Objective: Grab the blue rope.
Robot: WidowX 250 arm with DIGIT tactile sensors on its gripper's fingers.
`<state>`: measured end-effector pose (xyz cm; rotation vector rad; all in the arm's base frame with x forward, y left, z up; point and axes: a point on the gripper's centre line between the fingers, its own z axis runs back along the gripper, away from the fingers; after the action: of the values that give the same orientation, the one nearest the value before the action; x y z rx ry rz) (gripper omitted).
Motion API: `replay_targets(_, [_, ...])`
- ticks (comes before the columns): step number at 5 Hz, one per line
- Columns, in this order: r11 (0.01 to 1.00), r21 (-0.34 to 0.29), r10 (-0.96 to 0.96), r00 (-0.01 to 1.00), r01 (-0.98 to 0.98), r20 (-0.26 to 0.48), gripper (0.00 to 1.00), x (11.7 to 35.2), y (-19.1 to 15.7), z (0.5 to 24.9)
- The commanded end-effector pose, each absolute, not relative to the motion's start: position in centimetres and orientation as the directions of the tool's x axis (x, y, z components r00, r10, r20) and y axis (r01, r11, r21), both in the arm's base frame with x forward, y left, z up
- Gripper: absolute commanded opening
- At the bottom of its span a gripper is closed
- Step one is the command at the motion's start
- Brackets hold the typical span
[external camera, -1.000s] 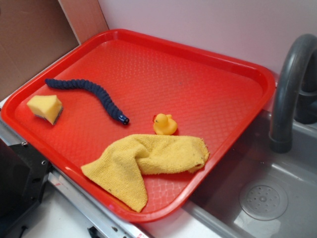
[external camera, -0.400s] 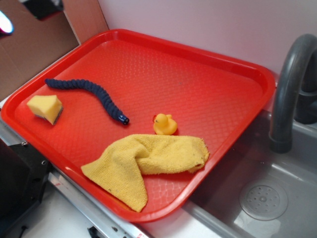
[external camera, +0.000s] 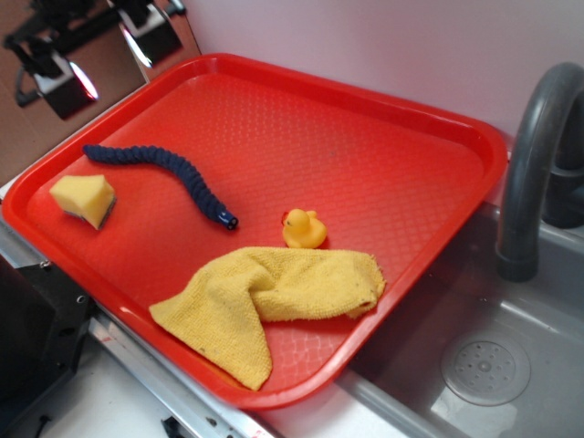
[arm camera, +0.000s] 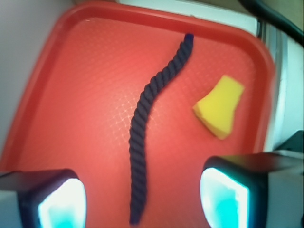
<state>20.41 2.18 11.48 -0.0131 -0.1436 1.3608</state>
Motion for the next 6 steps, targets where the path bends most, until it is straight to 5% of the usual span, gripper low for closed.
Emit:
replay_targets(1, [0.246, -0.066, 0.964, 0.237, -0.967, 0.118, 1.00, 21.6, 2.7, 6.7])
replay_targets(2, [0.296, -0.052, 0.943, 0.284, -0.954, 0.173, 1.00, 22.1, 2.3, 4.0])
replay_targets(4, [0.362, -0.030, 0.923, 0.353, -0.932, 0.154, 1.00, 22.2, 1.9, 1.4])
replay_targets(5, [0.359, -0.036, 0.923, 0.350, -0.933, 0.158, 0.00, 21.9, 1.7, 1.1])
replay_targets(6, [0.353, -0.039, 0.926, 0.343, -0.935, 0.157, 0.00, 21.7, 1.7, 0.9])
